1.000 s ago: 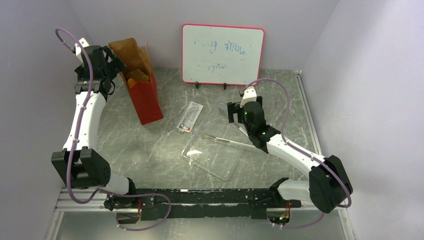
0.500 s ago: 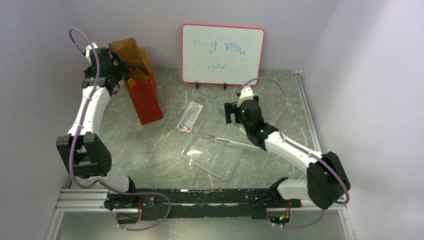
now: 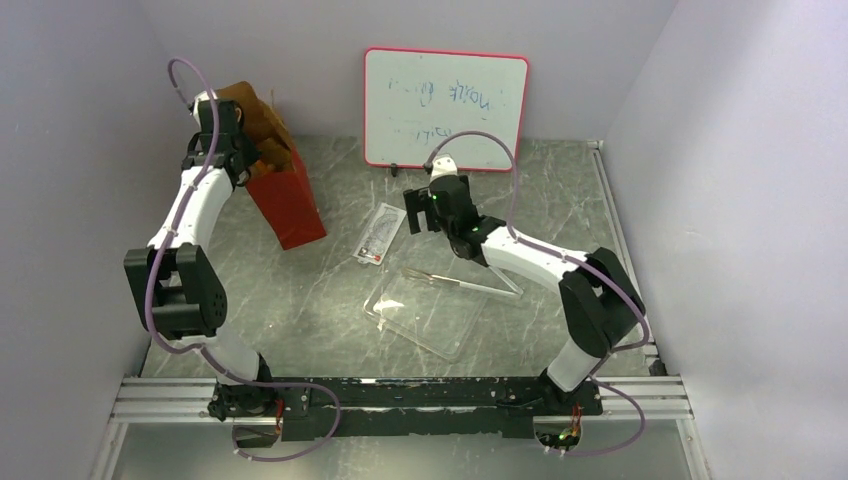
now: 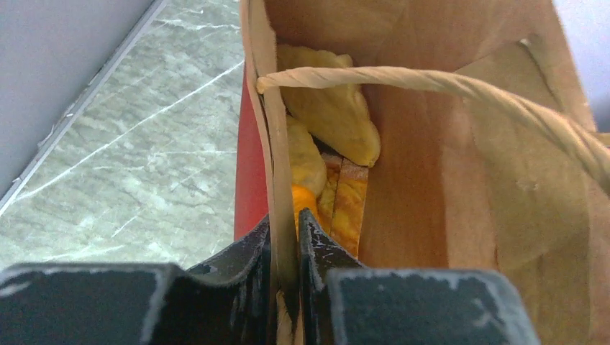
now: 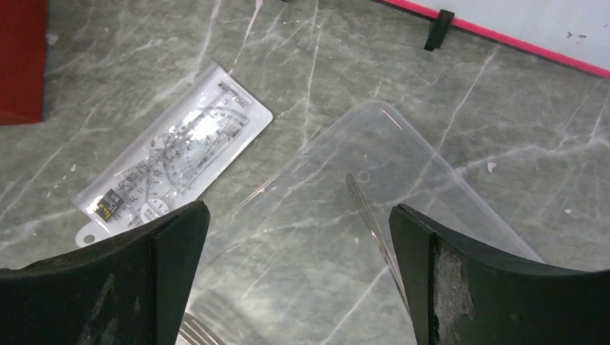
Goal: Take the fake bread out of the paper bag
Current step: Adjust the paper bag at the center of the board.
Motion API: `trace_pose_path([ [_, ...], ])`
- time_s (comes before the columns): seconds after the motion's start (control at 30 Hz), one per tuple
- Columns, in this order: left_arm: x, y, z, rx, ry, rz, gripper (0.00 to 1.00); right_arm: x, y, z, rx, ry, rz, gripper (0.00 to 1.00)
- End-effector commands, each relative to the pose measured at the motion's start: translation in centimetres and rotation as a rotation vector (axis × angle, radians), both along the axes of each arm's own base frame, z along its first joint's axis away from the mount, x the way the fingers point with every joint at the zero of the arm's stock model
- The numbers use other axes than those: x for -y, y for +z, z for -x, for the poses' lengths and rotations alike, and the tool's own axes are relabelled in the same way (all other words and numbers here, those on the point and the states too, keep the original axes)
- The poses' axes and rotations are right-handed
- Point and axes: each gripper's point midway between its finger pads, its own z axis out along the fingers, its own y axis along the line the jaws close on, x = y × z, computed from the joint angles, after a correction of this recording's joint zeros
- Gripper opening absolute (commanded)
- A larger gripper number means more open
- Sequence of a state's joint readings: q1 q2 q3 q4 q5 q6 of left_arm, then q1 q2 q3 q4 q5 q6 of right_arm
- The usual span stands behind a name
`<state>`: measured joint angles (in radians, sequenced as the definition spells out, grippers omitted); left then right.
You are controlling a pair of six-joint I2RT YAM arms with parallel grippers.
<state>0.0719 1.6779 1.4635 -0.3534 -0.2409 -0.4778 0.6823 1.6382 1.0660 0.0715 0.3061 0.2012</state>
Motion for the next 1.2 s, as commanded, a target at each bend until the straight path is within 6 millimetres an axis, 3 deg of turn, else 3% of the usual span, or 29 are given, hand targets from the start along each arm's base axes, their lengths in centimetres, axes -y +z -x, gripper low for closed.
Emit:
trace_pose_path([
  [0.0,-0.5,0.6,-0.8,0.002,-0.027,-0.072,0.07,0.2,0.0,-0.6,-0.014,-0.024,0.037,1.0],
  [0.23,-1.6,3.1,-0.9,0.039,0.004,-0.185,0.07,0.7,-1.0,-2.2,-0.021,-0.114,0.064,1.0],
  [0.47,0.7,5.8,-1.1,0.079,-0.029,-0.331,0.07,3.5,-2.9,-7.4,-0.037,-0.253,0.089,0.99],
  [0.6,2.2,6.5,-1.2,0.075,-0.051,-0.437,0.07,6.2,-2.9,-10.1,-0.039,-0.325,0.023,0.97],
  [0.67,2.5,6.6,-1.3,0.071,-0.054,-0.462,0.07,8.8,-2.6,-11.7,-0.037,-0.39,-0.019,0.97],
  [0.83,3.2,7.0,-1.9,0.102,-0.052,-0.475,0.07,12.8,-1.3,-14.8,-0.003,-0.491,-0.103,0.95],
  [1.17,3.6,9.8,-3.7,0.251,-0.016,-0.452,0.07,20.0,0.1,-18.0,0.063,-0.676,-0.17,0.83],
])
